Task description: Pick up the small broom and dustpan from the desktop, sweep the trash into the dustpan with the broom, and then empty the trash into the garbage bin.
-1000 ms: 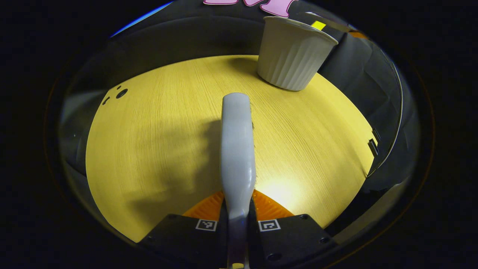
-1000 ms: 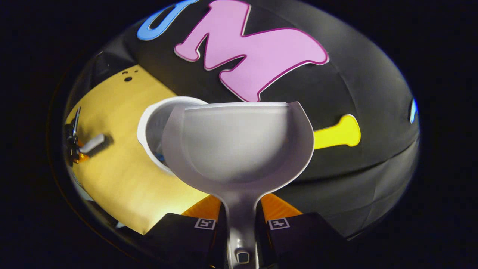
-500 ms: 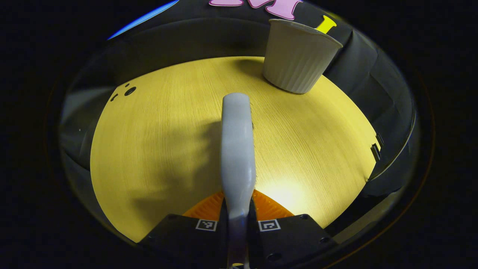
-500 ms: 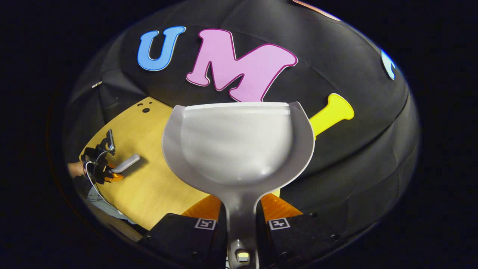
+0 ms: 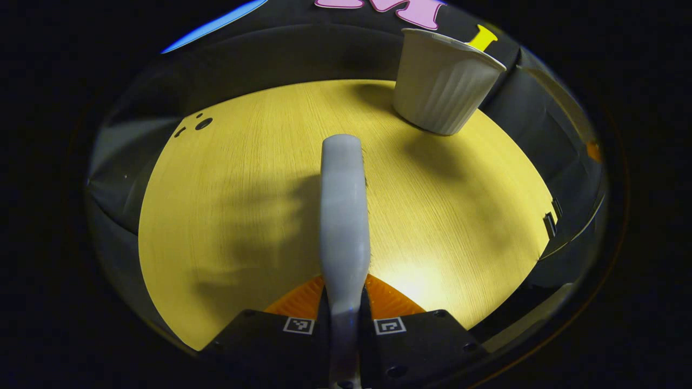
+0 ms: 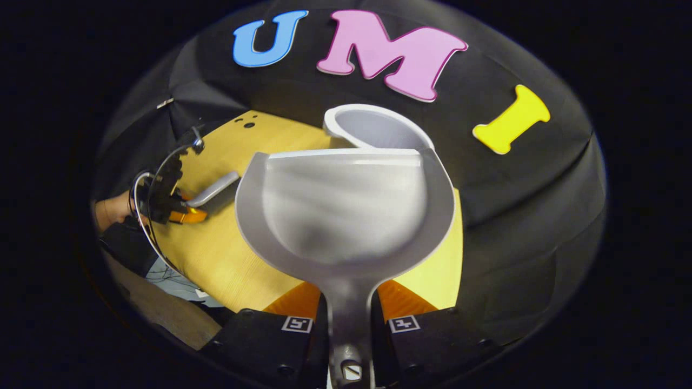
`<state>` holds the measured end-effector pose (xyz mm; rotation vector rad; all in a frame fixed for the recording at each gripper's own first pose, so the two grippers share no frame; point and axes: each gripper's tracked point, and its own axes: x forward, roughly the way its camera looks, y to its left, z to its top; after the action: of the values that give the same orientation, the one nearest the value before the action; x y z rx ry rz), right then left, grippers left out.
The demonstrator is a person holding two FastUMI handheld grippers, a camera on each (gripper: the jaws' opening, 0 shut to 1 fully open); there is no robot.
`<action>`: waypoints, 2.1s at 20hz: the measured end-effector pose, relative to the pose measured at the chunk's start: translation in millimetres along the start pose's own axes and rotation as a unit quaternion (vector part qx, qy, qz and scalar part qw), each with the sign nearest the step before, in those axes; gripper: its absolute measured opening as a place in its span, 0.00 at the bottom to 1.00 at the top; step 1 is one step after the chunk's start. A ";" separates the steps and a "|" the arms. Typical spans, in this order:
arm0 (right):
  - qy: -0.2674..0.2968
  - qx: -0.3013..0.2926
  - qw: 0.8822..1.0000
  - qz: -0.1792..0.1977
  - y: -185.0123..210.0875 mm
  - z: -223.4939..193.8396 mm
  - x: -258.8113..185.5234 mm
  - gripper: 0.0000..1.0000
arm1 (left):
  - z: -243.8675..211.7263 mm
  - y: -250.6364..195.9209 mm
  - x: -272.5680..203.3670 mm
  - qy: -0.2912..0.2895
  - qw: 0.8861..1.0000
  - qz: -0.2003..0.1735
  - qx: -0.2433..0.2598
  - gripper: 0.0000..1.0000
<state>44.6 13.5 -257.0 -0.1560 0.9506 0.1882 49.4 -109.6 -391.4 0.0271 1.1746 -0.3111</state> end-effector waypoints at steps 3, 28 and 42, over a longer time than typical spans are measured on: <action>0.035 0.022 0.998 0.042 41.0 -27.6 30.6 0.36 | -2.1 3.4 0.4 0.004 1.000 0.008 0.006 0.26; 0.148 0.071 0.984 0.075 113.6 -101.2 146.2 0.37 | -3.6 6.1 -3.2 0.062 0.997 0.031 0.025 0.30; 0.126 0.115 0.981 0.097 107.7 -91.0 104.0 0.43 | 7.2 5.6 -24.8 0.043 0.998 0.041 0.018 0.53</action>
<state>7.0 108.1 -399.6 0.1310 1.2327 0.2398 48.8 -99.9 -366.8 0.1210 1.2491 -0.2617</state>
